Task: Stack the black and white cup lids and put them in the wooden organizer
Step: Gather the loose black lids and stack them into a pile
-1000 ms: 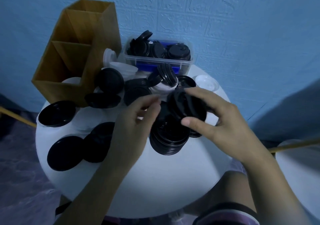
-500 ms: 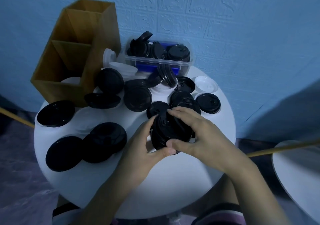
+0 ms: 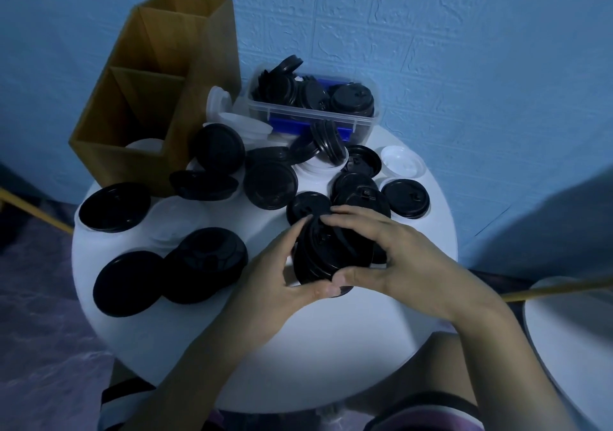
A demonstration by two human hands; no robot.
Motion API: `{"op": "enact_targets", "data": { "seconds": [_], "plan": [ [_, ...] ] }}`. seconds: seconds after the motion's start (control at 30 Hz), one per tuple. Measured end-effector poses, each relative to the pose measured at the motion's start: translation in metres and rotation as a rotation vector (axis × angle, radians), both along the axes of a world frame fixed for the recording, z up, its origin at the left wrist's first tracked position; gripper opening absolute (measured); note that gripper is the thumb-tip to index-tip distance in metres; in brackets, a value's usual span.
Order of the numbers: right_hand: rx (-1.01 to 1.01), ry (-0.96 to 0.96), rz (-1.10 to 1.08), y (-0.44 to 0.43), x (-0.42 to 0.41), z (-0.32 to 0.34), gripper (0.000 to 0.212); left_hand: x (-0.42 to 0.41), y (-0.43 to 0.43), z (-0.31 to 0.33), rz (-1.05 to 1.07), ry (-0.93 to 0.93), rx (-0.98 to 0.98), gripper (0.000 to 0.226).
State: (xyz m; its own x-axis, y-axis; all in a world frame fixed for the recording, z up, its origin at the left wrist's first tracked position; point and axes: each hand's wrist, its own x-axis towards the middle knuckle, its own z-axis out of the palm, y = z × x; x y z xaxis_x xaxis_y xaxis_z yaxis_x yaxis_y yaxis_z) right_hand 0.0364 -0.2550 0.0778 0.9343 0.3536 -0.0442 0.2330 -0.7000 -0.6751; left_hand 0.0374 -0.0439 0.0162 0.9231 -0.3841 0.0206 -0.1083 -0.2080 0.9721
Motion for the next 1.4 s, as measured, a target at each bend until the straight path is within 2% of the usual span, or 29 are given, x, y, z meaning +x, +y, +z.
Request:
{"op": "enact_targets", "data": {
  "seconds": [0.2,0.57,0.83,1.13,1.27,1.4],
  "plan": [
    [-0.006,-0.066,-0.023,0.006,-0.007,-0.003,0.063,0.001,0.005,0.004,-0.071,0.012,0.044,0.079],
    [0.052,0.016,0.037,0.003,-0.002,0.001,0.063,0.007,0.007,0.002,-0.072,-0.003,0.096,0.078],
    [-0.092,-0.129,-0.065,0.014,-0.011,-0.007,0.07,0.001,0.005,-0.003,-0.004,-0.05,0.136,0.084],
    [0.201,-0.131,-0.15,0.009,-0.022,-0.038,0.071,0.001,0.005,-0.004,0.0,-0.056,0.138,0.089],
    [0.245,-0.198,-0.186,0.009,-0.023,-0.045,0.067,0.001,0.007,-0.001,-0.046,-0.041,0.108,0.104],
    [0.329,-0.163,-0.195,0.011,-0.026,-0.049,0.066,-0.001,0.01,0.001,-0.094,-0.013,0.067,0.09]
  ]
}}
